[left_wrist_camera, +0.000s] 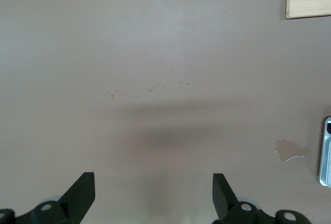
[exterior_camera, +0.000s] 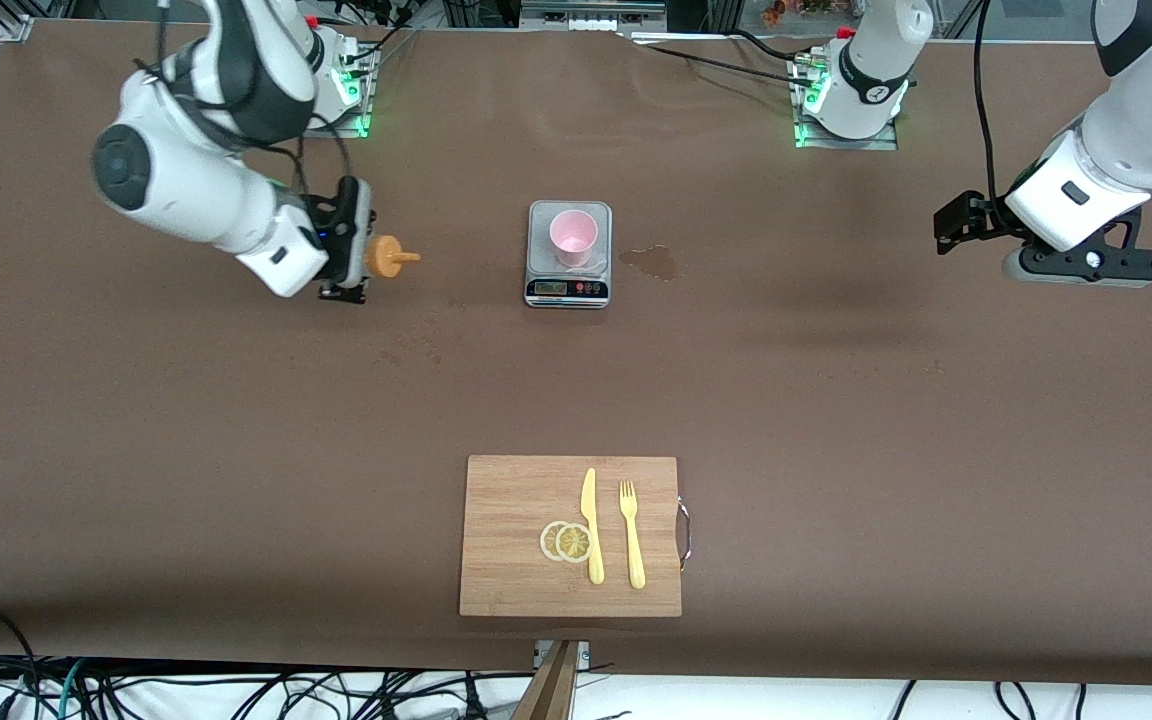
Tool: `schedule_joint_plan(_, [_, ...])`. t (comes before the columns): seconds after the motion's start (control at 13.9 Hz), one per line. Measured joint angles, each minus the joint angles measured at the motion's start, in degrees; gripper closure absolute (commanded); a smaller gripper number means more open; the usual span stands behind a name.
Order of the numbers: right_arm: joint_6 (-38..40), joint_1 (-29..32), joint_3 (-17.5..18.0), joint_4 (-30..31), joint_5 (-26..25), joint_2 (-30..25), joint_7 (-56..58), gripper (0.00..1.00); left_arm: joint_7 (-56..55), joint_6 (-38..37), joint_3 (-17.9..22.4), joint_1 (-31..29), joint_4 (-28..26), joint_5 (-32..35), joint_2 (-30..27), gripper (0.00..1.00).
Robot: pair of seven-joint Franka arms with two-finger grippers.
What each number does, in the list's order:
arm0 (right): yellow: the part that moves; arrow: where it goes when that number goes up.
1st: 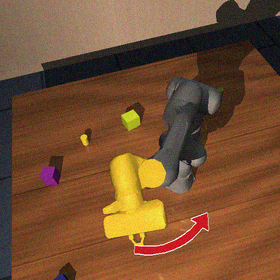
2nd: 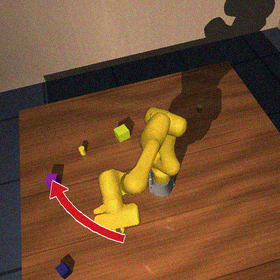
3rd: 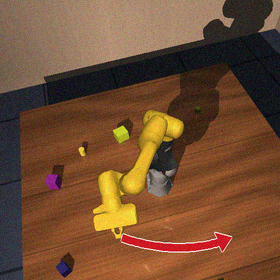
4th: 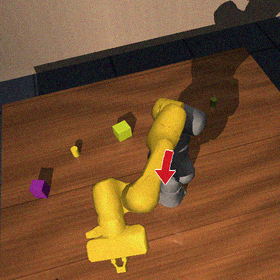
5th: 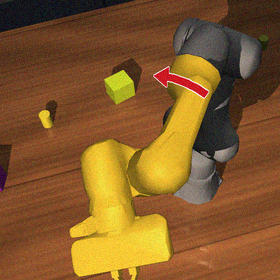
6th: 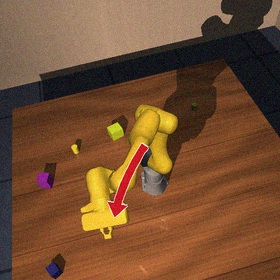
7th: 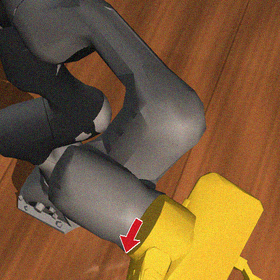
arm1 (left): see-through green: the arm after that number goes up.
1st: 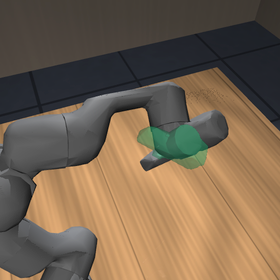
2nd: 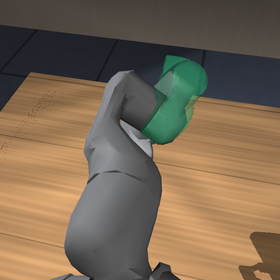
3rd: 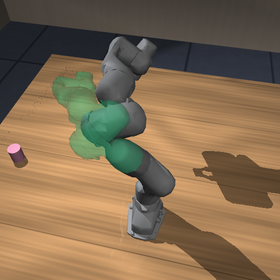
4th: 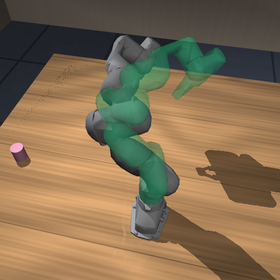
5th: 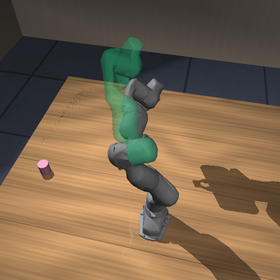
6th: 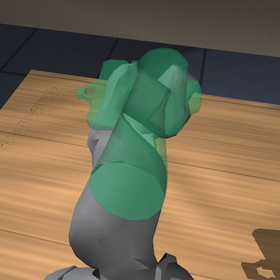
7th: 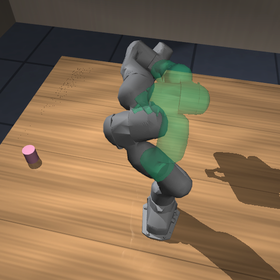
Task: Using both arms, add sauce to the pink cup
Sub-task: 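Carry the bottle with the right gripper over the pink cup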
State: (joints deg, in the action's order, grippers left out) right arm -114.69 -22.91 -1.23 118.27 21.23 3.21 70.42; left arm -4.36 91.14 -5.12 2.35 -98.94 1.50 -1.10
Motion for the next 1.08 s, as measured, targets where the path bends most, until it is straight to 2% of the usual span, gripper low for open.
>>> schedule_joint_plan(0.22, [-0.3, -5.0, 0.7, 0.4, -1.6, 0.1, -7.2, 1.00, 0.0, -0.1, 0.0, 0.0, 0.0, 0.0, 0.0, 0.00])
schedule_joint_plan(0.58, [-0.3, -8.8, 4.3, 1.0, -4.8, 0.3, -15.2, 1.00, 0.0, -0.1, 0.1, -0.1, 0.0, 0.0, 0.0, 0.00])
schedule_joint_plan(1.08, [-1.3, -13.4, 5.1, 1.3, -10.4, 3.3, -24.0, 1.00, 0.0, -0.2, 0.1, -0.1, 0.0, 0.0, 0.0, 0.00])
